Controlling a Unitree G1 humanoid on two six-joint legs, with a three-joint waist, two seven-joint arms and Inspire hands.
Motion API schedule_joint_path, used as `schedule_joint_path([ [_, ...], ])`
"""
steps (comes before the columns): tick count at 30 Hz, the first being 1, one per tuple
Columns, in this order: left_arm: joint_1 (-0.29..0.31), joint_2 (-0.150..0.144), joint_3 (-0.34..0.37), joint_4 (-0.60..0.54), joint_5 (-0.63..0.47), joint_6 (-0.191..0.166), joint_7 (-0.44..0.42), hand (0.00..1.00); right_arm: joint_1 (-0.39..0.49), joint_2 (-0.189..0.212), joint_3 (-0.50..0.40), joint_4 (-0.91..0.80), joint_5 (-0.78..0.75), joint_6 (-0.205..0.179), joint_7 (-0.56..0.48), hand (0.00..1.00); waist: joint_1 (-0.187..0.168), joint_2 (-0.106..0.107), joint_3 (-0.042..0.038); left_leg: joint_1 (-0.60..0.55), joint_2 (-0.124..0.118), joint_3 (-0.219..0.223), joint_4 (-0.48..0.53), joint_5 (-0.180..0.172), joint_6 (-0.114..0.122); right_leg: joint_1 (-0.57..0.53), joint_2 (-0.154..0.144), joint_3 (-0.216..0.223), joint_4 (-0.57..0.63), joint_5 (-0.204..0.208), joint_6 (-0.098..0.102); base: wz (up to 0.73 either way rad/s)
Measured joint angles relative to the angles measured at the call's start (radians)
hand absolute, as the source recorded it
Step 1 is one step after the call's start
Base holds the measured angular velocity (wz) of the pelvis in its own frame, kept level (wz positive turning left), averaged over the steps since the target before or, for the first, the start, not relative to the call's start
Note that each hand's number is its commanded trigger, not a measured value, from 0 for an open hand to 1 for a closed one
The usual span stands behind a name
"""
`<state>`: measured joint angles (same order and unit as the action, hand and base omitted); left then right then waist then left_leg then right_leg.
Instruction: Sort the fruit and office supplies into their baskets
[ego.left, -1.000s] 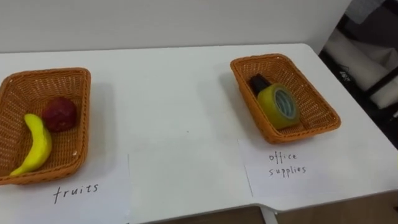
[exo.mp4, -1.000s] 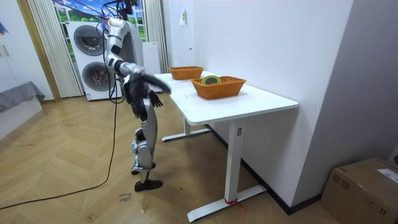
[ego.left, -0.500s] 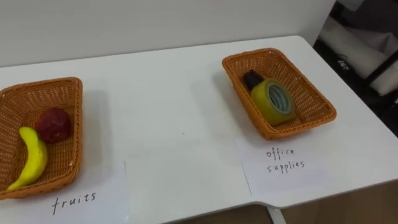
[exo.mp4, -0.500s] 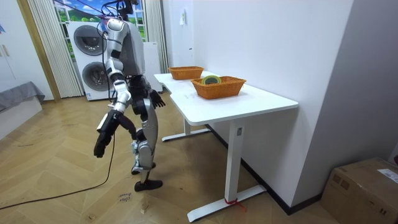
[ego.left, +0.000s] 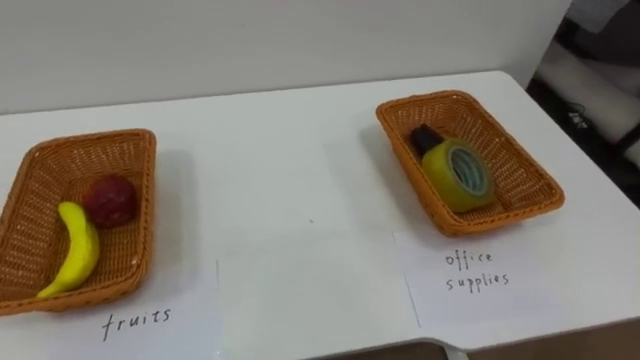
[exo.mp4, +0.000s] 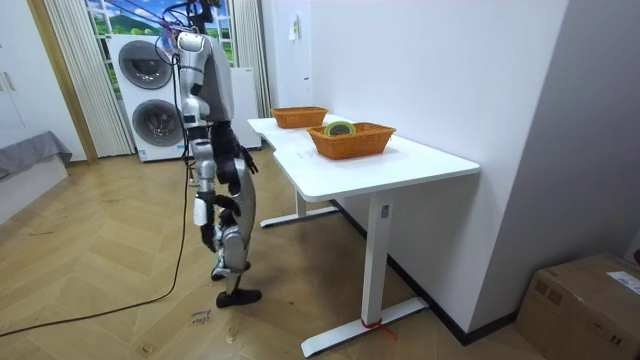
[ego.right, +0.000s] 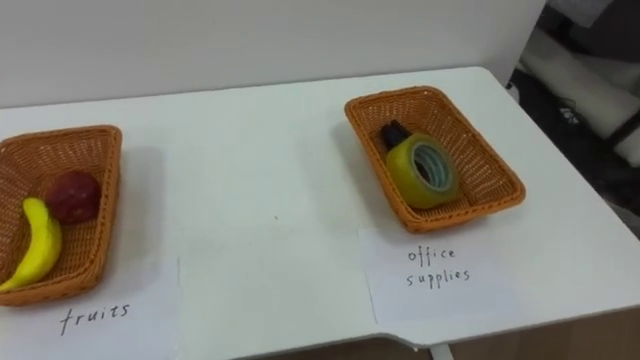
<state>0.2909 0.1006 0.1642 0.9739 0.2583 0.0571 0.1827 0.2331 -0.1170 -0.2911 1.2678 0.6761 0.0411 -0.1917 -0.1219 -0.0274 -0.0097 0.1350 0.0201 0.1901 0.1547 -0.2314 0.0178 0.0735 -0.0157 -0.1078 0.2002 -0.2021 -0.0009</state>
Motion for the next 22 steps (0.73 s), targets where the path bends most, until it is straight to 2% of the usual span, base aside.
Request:
schedule_joint_path([
  [4,0.000,0.003,-0.011,0.021,0.012,0.013,0.002,0.00,-0.031,-0.001,0.110,-0.003,-0.200,0.012,0.046,0.00,0.035,0.001,0.0025,0.004,0.001,-0.006,0.000,-0.001,-0.001,0.012,0.001,-0.008,-0.004,0.000,0.000,0.05],
  [6,-0.006,0.002,-0.019,0.039,0.019,0.025,0.008,0.00,-0.063,0.000,0.166,-0.002,-0.303,0.026,0.052,0.00,0.067,0.004,0.0050,0.008,0.002,-0.011,0.000,-0.003,-0.002,0.017,0.003,-0.009,-0.016,0.000,0.000,0.06],
  [11,0.007,-0.004,-0.068,0.069,0.020,0.031,0.012,0.00,-0.115,0.002,0.231,-0.011,-0.451,0.019,0.051,0.00,0.093,0.010,0.0125,0.015,0.002,-0.033,0.011,-0.010,-0.003,0.044,0.003,-0.027,-0.033,0.000,0.000,0.14],
  [13,0.012,-0.013,-0.071,0.070,0.021,0.036,0.014,0.00,-0.126,0.002,0.257,-0.024,-0.492,0.012,0.051,0.00,0.108,0.010,0.0128,0.014,0.002,-0.042,0.011,-0.011,-0.004,0.049,0.003,-0.032,-0.036,-0.001,0.000,0.12],
  [17,0.017,-0.015,-0.093,0.078,0.022,0.056,0.022,0.00,-0.134,0.000,0.310,-0.031,-0.500,0.001,0.053,0.00,0.111,0.012,0.0128,0.008,0.000,-0.057,0.012,-0.011,-0.005,0.059,0.001,-0.048,-0.050,-0.001,0.000,0.12],
  [22,0.010,-0.020,-0.102,0.078,0.056,0.069,0.022,0.00,-0.135,-0.005,0.322,-0.031,-0.492,0.001,0.065,0.00,0.126,0.012,0.0140,-0.005,-0.002,-0.066,0.014,-0.011,-0.005,0.055,-0.004,-0.061,-0.051,-0.003,0.000,0.06],
])
